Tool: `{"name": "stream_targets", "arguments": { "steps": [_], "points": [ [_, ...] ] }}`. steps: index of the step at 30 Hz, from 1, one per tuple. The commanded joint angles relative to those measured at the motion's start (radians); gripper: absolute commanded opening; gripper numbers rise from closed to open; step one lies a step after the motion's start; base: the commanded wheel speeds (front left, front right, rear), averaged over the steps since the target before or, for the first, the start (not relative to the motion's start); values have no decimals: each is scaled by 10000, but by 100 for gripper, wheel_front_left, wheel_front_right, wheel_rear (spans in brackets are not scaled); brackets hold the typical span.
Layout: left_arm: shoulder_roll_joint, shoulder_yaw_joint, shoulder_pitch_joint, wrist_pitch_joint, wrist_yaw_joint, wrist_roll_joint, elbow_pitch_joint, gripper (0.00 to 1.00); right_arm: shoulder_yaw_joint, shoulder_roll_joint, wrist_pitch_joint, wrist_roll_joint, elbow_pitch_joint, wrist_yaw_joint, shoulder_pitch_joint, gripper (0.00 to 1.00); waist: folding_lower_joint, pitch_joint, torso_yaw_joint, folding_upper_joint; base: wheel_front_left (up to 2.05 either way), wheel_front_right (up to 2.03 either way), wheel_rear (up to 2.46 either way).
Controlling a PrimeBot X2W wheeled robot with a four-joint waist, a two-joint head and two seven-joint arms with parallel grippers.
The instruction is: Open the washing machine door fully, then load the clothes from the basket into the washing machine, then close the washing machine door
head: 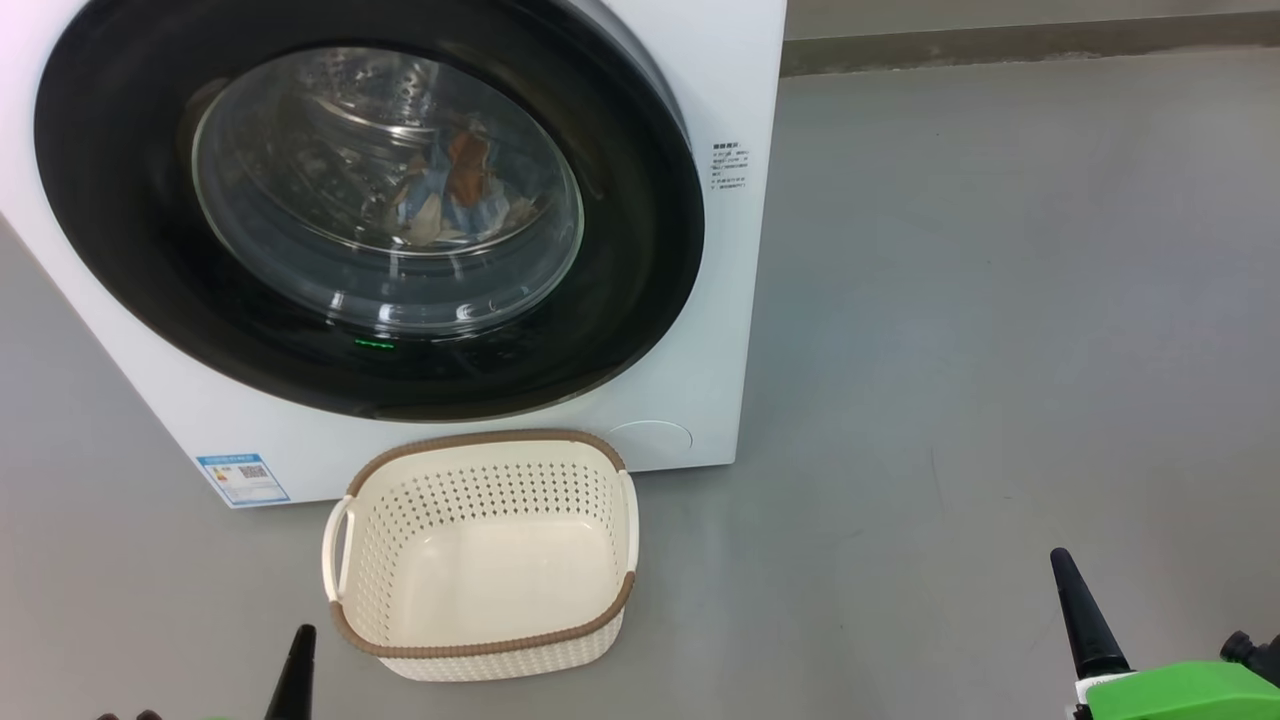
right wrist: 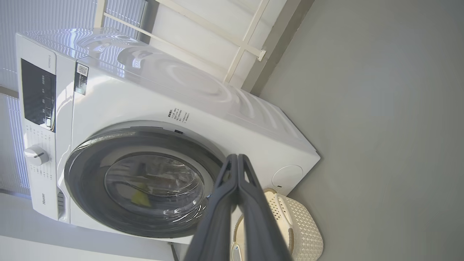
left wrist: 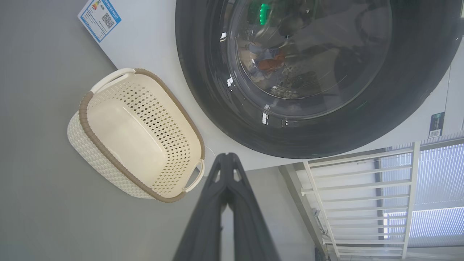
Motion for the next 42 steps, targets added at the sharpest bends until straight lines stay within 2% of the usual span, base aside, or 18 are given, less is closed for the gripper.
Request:
{"name": "stream_targets", "arguments": {
  "steps": [1,37,42],
  "points": [
    [214,282,-504,73,-104,-288,-300,0,98,-48,79,319,-217,-38,-504,0,-1,5,4,0,0,0,0],
    [304,768,-1003,1126,-364,-3999,-528,0,-8,168,1136,4201,-100,-55,-1014,0,-1,128,93,0,0,0,0],
    [304,768,-1003,1126,-364,-3999,-528,0,-7,168,1136,4201,-100,-55,-1014,0,-1,128,93,0,0,0,0]
  ]
}}
